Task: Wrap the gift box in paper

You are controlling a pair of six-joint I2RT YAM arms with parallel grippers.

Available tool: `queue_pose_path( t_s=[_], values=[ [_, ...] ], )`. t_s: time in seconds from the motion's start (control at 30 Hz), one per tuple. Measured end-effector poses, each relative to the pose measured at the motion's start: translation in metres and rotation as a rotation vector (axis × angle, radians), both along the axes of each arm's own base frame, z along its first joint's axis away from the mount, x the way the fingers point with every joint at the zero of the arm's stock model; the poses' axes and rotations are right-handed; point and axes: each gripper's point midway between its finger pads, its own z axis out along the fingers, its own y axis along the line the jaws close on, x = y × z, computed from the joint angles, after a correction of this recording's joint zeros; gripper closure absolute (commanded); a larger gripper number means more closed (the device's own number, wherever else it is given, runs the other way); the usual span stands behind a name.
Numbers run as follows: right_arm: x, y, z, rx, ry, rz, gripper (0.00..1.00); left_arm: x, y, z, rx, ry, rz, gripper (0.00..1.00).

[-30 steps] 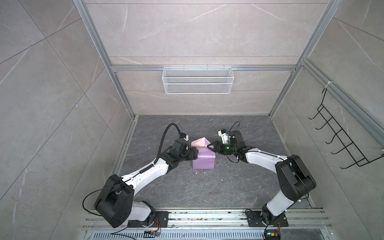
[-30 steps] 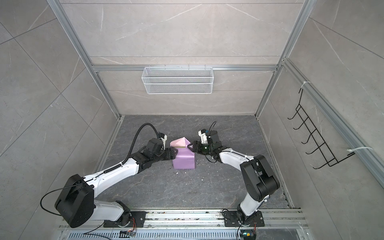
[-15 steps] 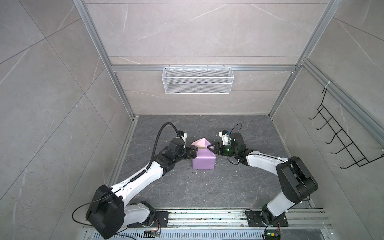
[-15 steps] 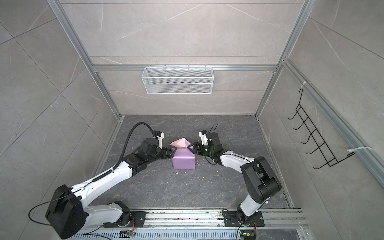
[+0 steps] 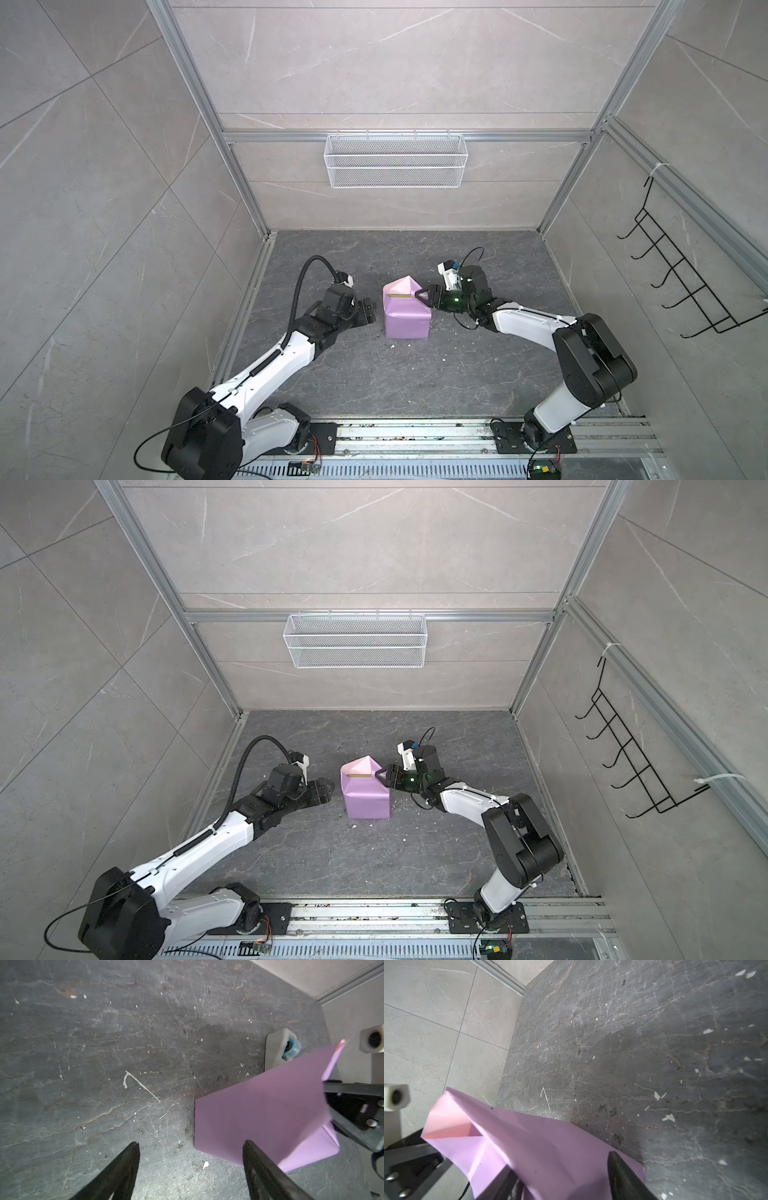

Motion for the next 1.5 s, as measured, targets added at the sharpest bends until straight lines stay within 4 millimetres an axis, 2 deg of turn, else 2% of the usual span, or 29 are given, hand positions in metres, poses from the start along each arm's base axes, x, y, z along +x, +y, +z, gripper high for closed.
queue_pose_path(
  t_s=[0.2,0.67,1.5],
  values=[
    [-0.001,-0.001,0.001,-0.008,-0.003,-0.002,0.37,-0.001,-0.013,-0.006,-0.022,0.027,-0.038,0.2],
    [-0.002,-0.002,0.001,-0.008,-0.002,-0.002,0.37,0.004,-0.032,0.007,-0.071,-0.021,-0.084,0.21],
    [-0.003,-0.001,0.0,-0.008,-0.002,0.001,0.37,0.018,-0.061,-0.009,-0.077,-0.013,-0.165,0.2]
  ],
)
